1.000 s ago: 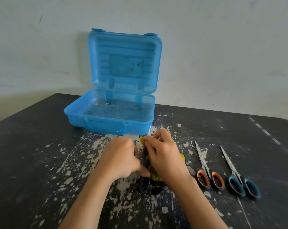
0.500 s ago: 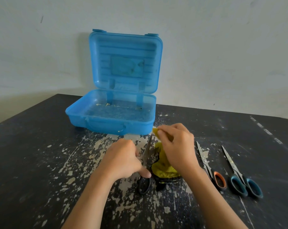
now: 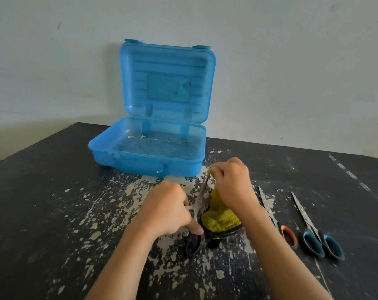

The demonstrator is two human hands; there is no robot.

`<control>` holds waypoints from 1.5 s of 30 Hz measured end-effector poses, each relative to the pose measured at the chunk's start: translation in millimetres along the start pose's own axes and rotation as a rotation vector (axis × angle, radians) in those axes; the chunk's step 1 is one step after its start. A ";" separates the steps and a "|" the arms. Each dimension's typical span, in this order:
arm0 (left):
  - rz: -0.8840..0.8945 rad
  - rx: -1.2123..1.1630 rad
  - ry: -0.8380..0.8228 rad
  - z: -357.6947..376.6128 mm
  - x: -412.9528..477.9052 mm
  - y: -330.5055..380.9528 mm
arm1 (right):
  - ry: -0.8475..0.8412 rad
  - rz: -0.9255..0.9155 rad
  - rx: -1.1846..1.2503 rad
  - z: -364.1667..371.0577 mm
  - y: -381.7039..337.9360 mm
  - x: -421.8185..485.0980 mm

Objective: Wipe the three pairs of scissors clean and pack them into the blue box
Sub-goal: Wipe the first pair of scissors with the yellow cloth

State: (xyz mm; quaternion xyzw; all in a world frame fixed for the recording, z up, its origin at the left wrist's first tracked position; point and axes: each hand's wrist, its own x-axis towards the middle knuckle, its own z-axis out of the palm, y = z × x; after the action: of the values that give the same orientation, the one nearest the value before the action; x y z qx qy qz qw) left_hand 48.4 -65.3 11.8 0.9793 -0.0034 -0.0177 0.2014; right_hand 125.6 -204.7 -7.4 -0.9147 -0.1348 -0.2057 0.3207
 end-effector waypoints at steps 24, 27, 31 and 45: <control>0.006 -0.021 -0.004 3.9 0.4 -0.1 | -0.043 -0.016 0.017 -0.9 -0.7 4.7; -0.017 -0.074 -0.007 4.1 3.8 -9.6 | 0.077 0.090 0.081 -15.3 5.3 8.1; -0.095 -0.150 0.038 3.5 6.6 -17.2 | 0.253 0.121 0.204 -36.7 -9.8 -9.1; -0.178 -1.018 0.094 5.9 0.3 -4.3 | -0.157 -0.286 0.238 -12.8 -32.6 -51.3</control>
State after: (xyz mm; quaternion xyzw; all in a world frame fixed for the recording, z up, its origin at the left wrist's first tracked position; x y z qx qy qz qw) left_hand 48.4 -63.6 4.6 0.7535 0.0980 0.0098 0.6500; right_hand 64.5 -194.1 -4.7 -0.8551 -0.3112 -0.1598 0.3826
